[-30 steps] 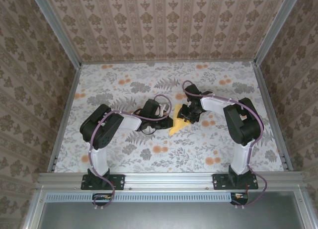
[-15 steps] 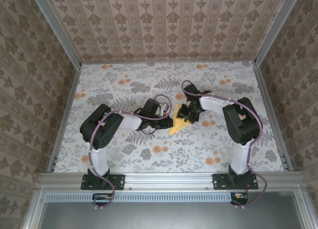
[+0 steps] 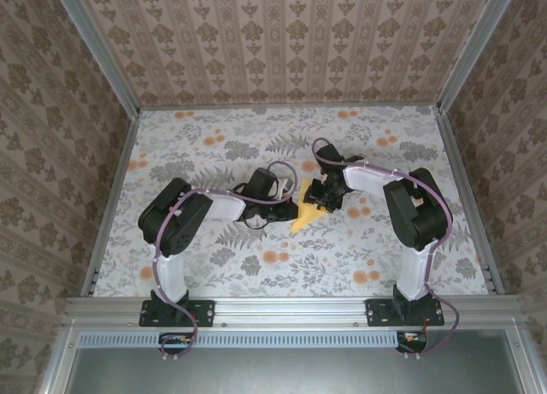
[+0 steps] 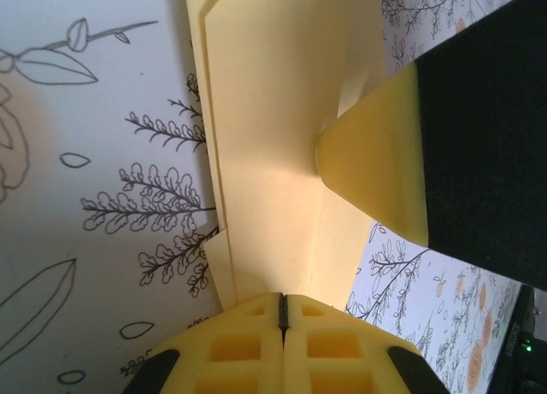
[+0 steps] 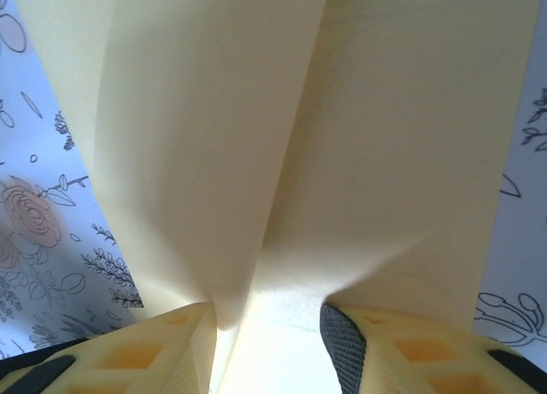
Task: Fold a paper plane with a square sheet of paper (pick it up from the middle)
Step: Fourth fold the wing at the center of the table.
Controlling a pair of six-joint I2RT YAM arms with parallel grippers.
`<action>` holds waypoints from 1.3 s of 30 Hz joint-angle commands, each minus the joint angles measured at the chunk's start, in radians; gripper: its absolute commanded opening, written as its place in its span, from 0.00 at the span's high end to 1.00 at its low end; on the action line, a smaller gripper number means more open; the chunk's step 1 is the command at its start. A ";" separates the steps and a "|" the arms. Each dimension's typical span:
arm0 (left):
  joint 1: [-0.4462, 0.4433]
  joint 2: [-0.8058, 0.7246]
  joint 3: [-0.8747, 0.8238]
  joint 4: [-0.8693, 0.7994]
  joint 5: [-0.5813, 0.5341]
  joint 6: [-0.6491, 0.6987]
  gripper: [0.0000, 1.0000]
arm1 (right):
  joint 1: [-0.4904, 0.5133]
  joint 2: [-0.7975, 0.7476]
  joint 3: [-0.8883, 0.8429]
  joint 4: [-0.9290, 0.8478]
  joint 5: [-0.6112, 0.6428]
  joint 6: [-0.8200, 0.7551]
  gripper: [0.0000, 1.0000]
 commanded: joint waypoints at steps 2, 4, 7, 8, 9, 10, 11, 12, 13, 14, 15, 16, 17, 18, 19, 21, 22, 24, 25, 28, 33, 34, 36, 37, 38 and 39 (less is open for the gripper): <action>-0.016 0.054 0.023 -0.199 -0.030 0.074 1.00 | 0.007 0.008 -0.042 -0.101 0.049 -0.005 0.55; -0.022 0.064 0.044 -0.268 -0.054 0.100 1.00 | 0.000 -0.030 -0.028 -0.103 0.029 -0.007 0.55; -0.032 0.075 0.061 -0.327 -0.078 0.120 1.00 | -0.010 -0.087 -0.008 -0.095 -0.010 -0.021 0.55; -0.035 0.078 0.062 -0.333 -0.080 0.123 1.00 | -0.010 -0.106 -0.004 -0.093 -0.016 -0.028 0.54; -0.036 0.080 0.062 -0.337 -0.082 0.124 1.00 | -0.011 -0.123 0.000 -0.093 -0.018 -0.035 0.55; -0.037 0.081 0.065 -0.340 -0.084 0.124 1.00 | -0.010 -0.144 0.000 -0.083 -0.022 -0.044 0.55; -0.037 0.083 0.067 -0.344 -0.088 0.124 1.00 | -0.011 -0.166 -0.009 -0.065 -0.029 -0.051 0.55; -0.038 0.084 0.069 -0.347 -0.091 0.125 1.00 | -0.011 -0.187 -0.022 -0.043 -0.035 -0.058 0.55; -0.039 0.084 0.070 -0.349 -0.092 0.125 1.00 | -0.012 -0.202 -0.037 -0.022 -0.048 -0.067 0.55; -0.039 0.086 0.072 -0.349 -0.093 0.127 1.00 | -0.011 -0.215 -0.056 0.023 -0.062 -0.076 0.57; -0.041 0.087 0.074 -0.351 -0.093 0.127 1.00 | -0.011 -0.221 -0.073 0.049 -0.073 -0.084 0.61; -0.041 0.087 0.076 -0.354 -0.094 0.127 1.00 | -0.011 -0.221 -0.086 0.070 -0.085 -0.096 0.67; -0.041 0.089 0.077 -0.356 -0.095 0.128 1.00 | -0.010 -0.220 -0.102 0.099 -0.106 -0.105 0.77; -0.042 0.090 0.079 -0.359 -0.098 0.128 1.00 | -0.011 -0.217 -0.117 0.127 -0.122 -0.110 0.84; -0.043 0.090 0.079 -0.361 -0.100 0.128 1.00 | -0.011 -0.214 -0.132 0.155 -0.140 -0.113 0.88; -0.043 0.092 0.082 -0.366 -0.101 0.128 1.00 | -0.009 -0.203 -0.159 0.215 -0.170 -0.124 0.96; -0.043 0.094 0.083 -0.367 -0.104 0.128 1.00 | -0.009 -0.195 -0.165 0.230 -0.179 -0.128 0.98; -0.043 0.094 0.084 -0.371 -0.105 0.128 1.00 | -0.008 -0.177 -0.179 0.272 -0.205 -0.140 1.00; -0.044 0.093 0.085 -0.373 -0.105 0.128 1.00 | -0.008 -0.169 -0.183 0.284 -0.212 -0.146 1.00; -0.044 0.095 0.086 -0.380 -0.108 0.127 1.00 | -0.002 -0.140 -0.186 0.316 -0.228 -0.176 1.00; -0.044 0.096 0.089 -0.391 -0.111 0.127 1.00 | 0.003 -0.084 -0.183 0.340 -0.238 -0.210 1.00; -0.044 0.093 0.088 -0.393 -0.113 0.127 1.00 | 0.002 -0.075 -0.183 0.342 -0.239 -0.217 1.00; -0.044 0.090 0.086 -0.398 -0.114 0.126 1.00 | 0.000 -0.058 -0.180 0.343 -0.237 -0.238 1.00; -0.043 0.088 0.084 -0.401 -0.114 0.127 1.00 | -0.003 -0.053 -0.178 0.339 -0.232 -0.253 1.00; -0.044 0.089 0.083 -0.405 -0.115 0.127 1.00 | -0.008 -0.046 -0.172 0.331 -0.226 -0.273 1.00; -0.044 0.087 0.080 -0.406 -0.116 0.127 1.00 | -0.016 -0.037 -0.167 0.324 -0.223 -0.296 1.00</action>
